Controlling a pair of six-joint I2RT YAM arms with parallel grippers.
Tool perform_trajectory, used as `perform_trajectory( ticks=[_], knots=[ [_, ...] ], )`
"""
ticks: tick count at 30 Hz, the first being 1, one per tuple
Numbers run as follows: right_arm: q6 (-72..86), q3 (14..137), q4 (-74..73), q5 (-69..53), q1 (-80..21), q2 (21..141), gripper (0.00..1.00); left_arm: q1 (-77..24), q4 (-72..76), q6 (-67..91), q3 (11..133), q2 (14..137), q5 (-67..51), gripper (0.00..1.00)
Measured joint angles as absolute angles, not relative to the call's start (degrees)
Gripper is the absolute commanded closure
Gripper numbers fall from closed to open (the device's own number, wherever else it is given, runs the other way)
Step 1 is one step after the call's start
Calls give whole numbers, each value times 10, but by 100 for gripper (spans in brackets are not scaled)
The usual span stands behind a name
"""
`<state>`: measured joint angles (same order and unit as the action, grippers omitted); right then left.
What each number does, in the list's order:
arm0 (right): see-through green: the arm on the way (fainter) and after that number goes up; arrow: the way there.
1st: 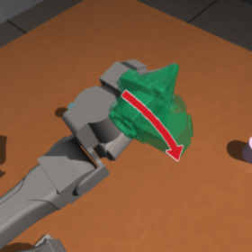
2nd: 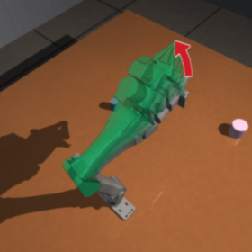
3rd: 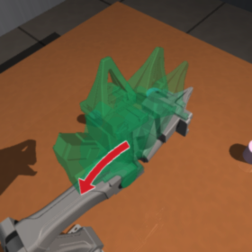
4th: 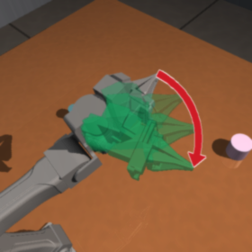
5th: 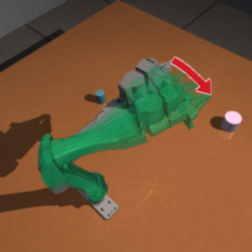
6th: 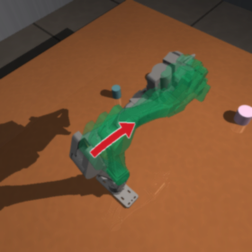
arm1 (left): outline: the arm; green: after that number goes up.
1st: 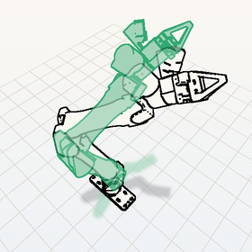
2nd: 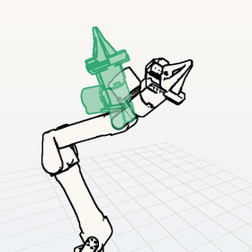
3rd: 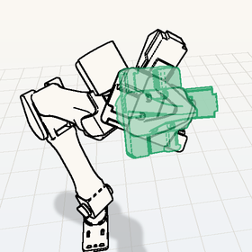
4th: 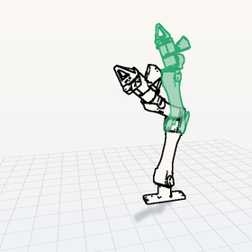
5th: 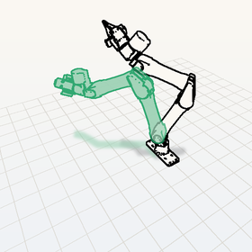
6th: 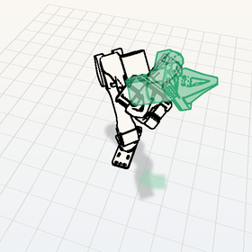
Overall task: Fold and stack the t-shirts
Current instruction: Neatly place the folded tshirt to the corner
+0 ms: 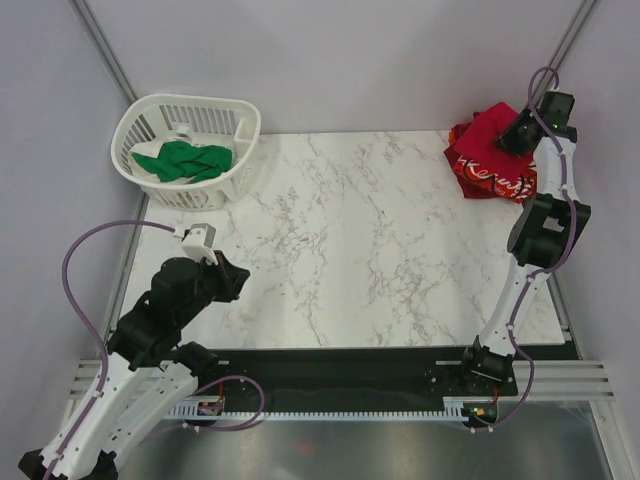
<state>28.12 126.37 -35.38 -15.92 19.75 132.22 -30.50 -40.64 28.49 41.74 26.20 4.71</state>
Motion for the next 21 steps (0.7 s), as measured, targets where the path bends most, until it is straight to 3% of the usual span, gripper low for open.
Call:
perform_trajectory(
  ticks=[14,21],
  knots=[
    [266,1346,-343,-135,216,1379,69,-305,-406,285,417,294,54,89],
    [267,1390,-306,-127,237,1425,53,-305,-406,285,417,295,57,89]
  ],
)
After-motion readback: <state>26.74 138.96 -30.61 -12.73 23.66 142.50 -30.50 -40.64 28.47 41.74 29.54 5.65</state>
